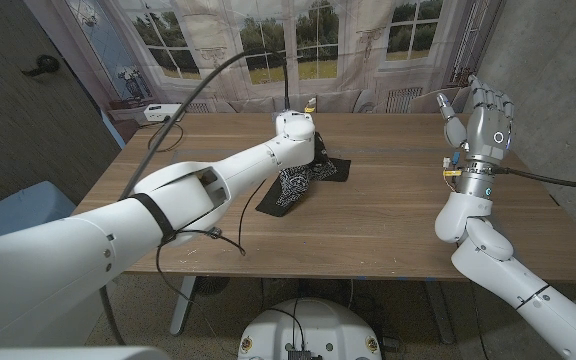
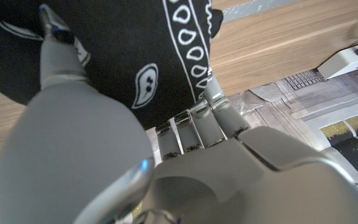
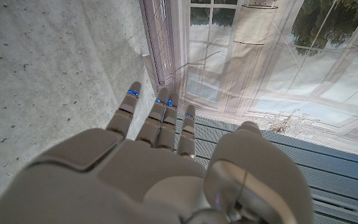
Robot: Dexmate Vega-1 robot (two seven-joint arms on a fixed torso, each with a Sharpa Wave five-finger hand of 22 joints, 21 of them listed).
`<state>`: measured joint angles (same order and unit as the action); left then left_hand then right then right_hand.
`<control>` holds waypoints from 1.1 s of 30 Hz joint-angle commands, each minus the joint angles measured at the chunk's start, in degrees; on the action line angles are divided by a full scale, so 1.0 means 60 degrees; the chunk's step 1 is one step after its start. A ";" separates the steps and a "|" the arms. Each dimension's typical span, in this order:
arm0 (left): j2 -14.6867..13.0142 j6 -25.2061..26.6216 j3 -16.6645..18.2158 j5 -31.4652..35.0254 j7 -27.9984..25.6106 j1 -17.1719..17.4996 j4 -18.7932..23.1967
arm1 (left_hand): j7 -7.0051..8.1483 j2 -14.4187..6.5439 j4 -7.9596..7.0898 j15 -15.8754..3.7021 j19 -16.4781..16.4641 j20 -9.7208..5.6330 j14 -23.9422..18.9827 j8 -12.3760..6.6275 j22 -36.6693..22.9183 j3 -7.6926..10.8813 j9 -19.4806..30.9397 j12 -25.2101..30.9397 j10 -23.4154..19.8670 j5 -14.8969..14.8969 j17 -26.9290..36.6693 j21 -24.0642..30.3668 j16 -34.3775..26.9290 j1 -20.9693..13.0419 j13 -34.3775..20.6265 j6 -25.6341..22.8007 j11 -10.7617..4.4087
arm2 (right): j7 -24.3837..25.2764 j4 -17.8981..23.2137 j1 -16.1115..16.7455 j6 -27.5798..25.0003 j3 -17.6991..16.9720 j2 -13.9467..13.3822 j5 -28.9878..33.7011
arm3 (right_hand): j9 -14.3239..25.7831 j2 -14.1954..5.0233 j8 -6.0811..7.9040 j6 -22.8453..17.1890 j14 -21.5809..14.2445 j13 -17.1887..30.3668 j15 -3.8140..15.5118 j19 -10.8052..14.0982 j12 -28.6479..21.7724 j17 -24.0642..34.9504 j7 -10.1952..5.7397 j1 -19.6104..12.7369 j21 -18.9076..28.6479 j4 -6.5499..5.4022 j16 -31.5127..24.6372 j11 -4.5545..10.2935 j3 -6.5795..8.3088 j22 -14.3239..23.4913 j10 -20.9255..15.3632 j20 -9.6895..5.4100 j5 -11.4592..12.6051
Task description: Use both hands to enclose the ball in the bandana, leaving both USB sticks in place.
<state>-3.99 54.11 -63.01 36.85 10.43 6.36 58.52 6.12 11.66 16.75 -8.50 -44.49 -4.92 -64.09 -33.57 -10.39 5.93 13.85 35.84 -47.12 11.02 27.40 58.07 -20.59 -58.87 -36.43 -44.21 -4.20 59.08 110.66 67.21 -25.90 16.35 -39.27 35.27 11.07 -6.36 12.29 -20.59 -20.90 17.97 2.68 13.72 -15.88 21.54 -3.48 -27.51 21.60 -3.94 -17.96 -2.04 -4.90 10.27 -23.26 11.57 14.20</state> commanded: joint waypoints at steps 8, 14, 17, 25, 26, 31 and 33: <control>-0.0081 -0.0015 -0.1561 -0.1529 -0.1211 -0.0436 -0.0488 | -0.0283 -0.2546 -0.1615 -0.0567 0.1359 0.0589 0.1511 0.1904 0.0065 0.2189 0.0076 -0.1342 0.0975 -0.0059 -0.0579 -0.0203 0.1358 -0.1535 0.0785 0.1604 -0.0412 | 0.0016 -0.0071 -0.0134 -0.0032 0.0091 0.0008 -0.0001 | 0.0039 0.0009 -0.0009 -0.0121 -0.0094 0.0050 0.0278 0.0098 0.0027 0.0001 -0.0016 0.0039 -0.0074 -0.0012 0.0053 -0.0002 -0.0067 0.0027 -0.0119 -0.0009 0.0074; -0.0217 0.0050 -0.1828 -0.1784 -0.0882 -0.0670 -0.0321 | 0.0094 -0.2091 -0.1718 0.0308 0.3011 0.1645 0.4432 0.3277 0.0077 0.1837 -0.0279 -0.2750 0.2729 -0.0119 -0.1190 -0.1042 0.1738 -0.0453 0.1389 0.3792 -0.0061 | 0.0027 -0.0085 -0.0152 -0.0038 0.0106 0.0006 0.0000 | 0.0039 0.0017 -0.0011 -0.0126 -0.0092 0.0056 0.0291 0.0119 0.0037 0.0001 -0.0016 0.0059 -0.0090 -0.0017 0.0059 0.0021 -0.0078 0.0028 -0.0117 -0.0007 0.0090; -0.0284 0.0139 -0.2064 -0.1797 -0.0696 -0.0797 -0.0232 | 0.0108 -0.1951 -0.1791 0.0751 0.3585 0.1852 0.5189 0.3562 0.0076 0.1634 -0.0347 -0.3148 0.3267 -0.0162 -0.1348 -0.1380 0.1714 -0.0068 0.1523 0.4296 0.0071 | 0.0035 -0.0097 -0.0163 -0.0006 0.0111 -0.0002 -0.0011 | 0.0039 0.0020 -0.0016 -0.0121 -0.0114 0.0061 0.0290 0.0123 0.0042 -0.0001 -0.0015 0.0065 -0.0106 -0.0016 0.0054 0.0001 -0.0083 0.0028 -0.0121 -0.0011 0.0102; -0.0447 0.0473 -0.2788 -0.1455 -0.0653 -0.0935 0.0223 | 0.0068 -0.1744 -0.1818 0.1315 0.5283 0.2293 0.7255 0.3877 0.0073 0.1143 -0.0440 -0.3933 0.4690 -0.0041 -0.1758 -0.2413 0.1752 0.0518 0.1762 0.5613 0.0240 | -0.0058 -0.0153 -0.0290 -0.0040 0.0202 -0.0014 0.0016 | 0.0039 0.0028 -0.0020 -0.0125 -0.0139 0.0072 0.0305 0.0134 0.0053 -0.0006 -0.0020 0.0065 -0.0145 -0.0005 0.0055 -0.0020 -0.0089 0.0030 -0.0134 0.0001 0.0134; -0.0564 0.0471 -0.2754 -0.1484 -0.0623 -0.0928 0.0445 | 0.0167 -0.1682 -0.1844 0.1365 0.5433 0.2328 0.7496 0.3885 0.0073 0.1051 -0.0449 -0.4018 0.4948 -0.0015 -0.1829 -0.2537 0.1747 0.0648 0.1792 0.5768 0.0223 | -0.0048 -0.0167 -0.0306 -0.0032 0.0212 -0.0011 0.0020 | 0.0039 0.0027 -0.0020 -0.0124 -0.0142 0.0072 0.0306 0.0137 0.0054 -0.0006 -0.0020 0.0065 -0.0146 -0.0005 0.0054 -0.0011 -0.0089 0.0030 -0.0133 0.0002 0.0135; -0.1334 0.0434 -0.2418 -0.1731 -0.0308 -0.0885 0.1909 | 0.0157 -0.1754 -0.2032 0.1859 0.5978 0.2538 0.8489 0.3877 0.0071 0.0821 -0.0477 -0.4194 0.5850 0.0041 -0.2092 -0.3018 0.1744 0.1168 0.1960 0.6214 0.0500 | -0.0071 -0.0189 -0.0386 -0.0084 0.0271 0.0013 0.0042 | 0.0039 0.0031 -0.0022 -0.0127 -0.0139 0.0078 0.0308 0.0144 0.0060 -0.0009 -0.0022 0.0069 -0.0164 -0.0002 0.0061 -0.0008 -0.0093 0.0031 -0.0138 0.0000 0.0150; -0.1589 0.0502 -0.2334 -0.1799 -0.0136 -0.0898 0.2448 | 0.0158 -0.1818 -0.2117 0.2054 0.6222 0.2601 0.8838 0.3874 0.0070 0.0750 -0.0484 -0.4192 0.6081 0.0030 -0.2190 -0.3218 0.1753 0.1385 0.2036 0.6371 0.0576 | -0.0079 -0.0171 -0.0383 -0.0101 0.0280 0.0014 0.0040 | 0.0039 0.0031 -0.0024 -0.0123 -0.0145 0.0081 0.0312 0.0150 0.0068 -0.0009 -0.0014 0.0074 -0.0172 -0.0003 0.0060 0.0009 -0.0096 0.0031 -0.0129 0.0006 0.0156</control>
<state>-7.59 55.93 -77.38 27.38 6.77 1.44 60.92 6.94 0.74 4.49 2.65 -8.50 10.12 -13.03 -10.30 -9.87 10.84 10.88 10.99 -12.00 11.12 14.75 39.82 -10.15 -52.11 -24.53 -7.11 -1.25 59.05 109.81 65.64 -26.11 17.42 -39.24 35.27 11.07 -6.14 12.29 -20.79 -21.19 18.24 2.37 14.13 -15.67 21.55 -3.69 -27.29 20.95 -3.94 -17.96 -2.25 -4.89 10.27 -23.88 11.37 14.86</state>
